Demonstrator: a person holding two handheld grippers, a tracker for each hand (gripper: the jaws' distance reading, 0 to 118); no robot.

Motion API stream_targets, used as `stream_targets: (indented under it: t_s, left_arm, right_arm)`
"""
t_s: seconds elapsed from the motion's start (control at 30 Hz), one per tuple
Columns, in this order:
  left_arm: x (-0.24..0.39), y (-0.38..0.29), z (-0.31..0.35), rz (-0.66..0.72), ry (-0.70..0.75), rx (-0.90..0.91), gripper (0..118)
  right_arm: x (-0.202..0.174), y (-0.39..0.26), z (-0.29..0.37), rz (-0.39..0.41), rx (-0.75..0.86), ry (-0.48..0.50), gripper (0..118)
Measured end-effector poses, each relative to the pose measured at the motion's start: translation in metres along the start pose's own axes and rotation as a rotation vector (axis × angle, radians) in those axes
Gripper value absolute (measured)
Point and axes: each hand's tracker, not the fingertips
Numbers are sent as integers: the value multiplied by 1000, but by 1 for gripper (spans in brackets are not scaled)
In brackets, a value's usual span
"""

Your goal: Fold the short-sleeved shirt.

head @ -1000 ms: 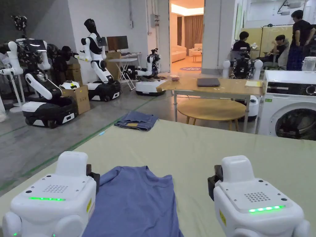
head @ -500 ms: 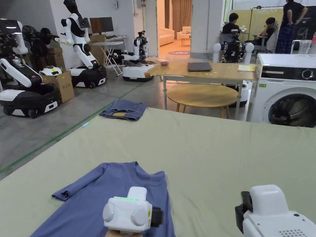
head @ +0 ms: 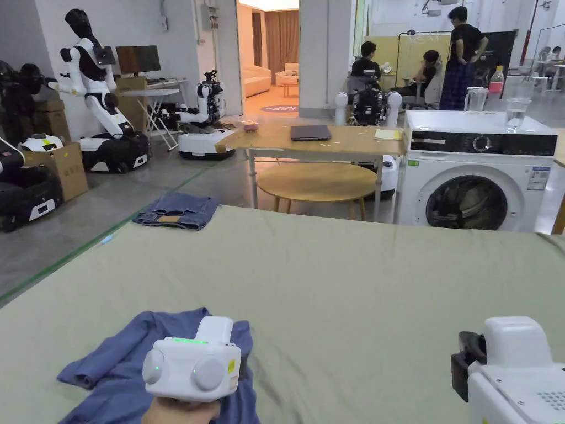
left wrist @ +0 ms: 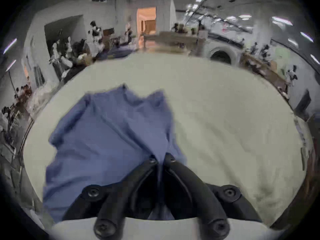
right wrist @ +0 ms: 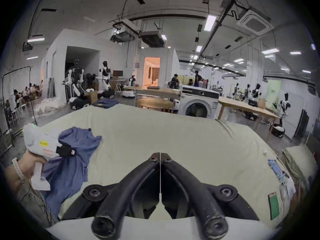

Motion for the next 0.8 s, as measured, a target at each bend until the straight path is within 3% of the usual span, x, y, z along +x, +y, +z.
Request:
stream_targets:
  t_s: [0.23, 0.43, 0.57, 0.7, 0.8]
  left_arm:
    - [159, 60, 73, -159, -311, 243, 0]
    - [309, 50, 78, -286, -612, 185, 0]
    - [394, -7, 19, -433, -540, -13, 0]
    - [423, -67, -48, -518, -389, -212, 0]
    - [412, -75, -47, -411, -391, -176, 0]
  right_arm:
    - [76, 6, 55, -43, 56, -162, 0]
    - [142, -7, 93, -58, 47, -286, 0]
    - [181, -25, 101, -122, 11, -329, 0]
    - [201, -42, 105, -138, -21, -349, 0]
    - [205, -49, 105, -152, -34, -341, 0]
